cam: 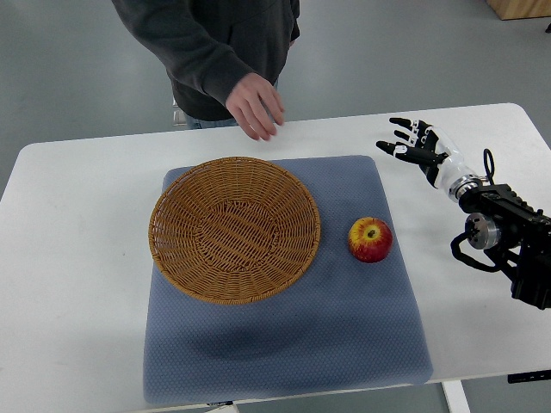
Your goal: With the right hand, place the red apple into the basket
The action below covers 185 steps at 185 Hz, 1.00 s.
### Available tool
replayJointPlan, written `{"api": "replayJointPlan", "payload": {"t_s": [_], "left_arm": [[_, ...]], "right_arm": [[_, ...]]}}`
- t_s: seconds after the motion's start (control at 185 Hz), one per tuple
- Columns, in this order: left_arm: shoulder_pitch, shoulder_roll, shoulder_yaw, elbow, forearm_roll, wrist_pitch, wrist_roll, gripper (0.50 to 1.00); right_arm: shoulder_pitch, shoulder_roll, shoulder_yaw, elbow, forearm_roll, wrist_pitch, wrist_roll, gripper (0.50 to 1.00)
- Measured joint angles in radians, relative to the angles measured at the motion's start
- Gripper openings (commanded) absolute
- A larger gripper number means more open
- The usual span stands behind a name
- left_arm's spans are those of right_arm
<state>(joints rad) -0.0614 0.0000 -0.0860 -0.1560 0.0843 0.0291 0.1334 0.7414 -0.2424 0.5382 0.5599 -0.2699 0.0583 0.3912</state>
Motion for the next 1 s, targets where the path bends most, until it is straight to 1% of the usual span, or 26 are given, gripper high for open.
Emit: {"api": "replayJointPlan", "payload": {"t_s": [0.74, 0.902, 0.999], "left_arm": [[0.0, 0.0, 0.0, 0.001, -0.001, 0.0, 0.0, 1.0], [0.0, 0.0, -0.002, 0.001, -0.001, 0.0, 0.0, 1.0], [0.0, 0.0, -0.003, 0.001, -0.001, 0.0, 0.0, 1.0]], "right_arm": [[0.003, 0.0, -0.002, 0.003, 0.0, 0.006, 0.001, 0.924], [-0.002, -0.026, -0.006, 0.009, -0.001, 0.04, 0.002, 0.924], [-0.004, -0.039, -0.007, 0.01, -0.002, 0.082, 0.002, 0.924]]}}
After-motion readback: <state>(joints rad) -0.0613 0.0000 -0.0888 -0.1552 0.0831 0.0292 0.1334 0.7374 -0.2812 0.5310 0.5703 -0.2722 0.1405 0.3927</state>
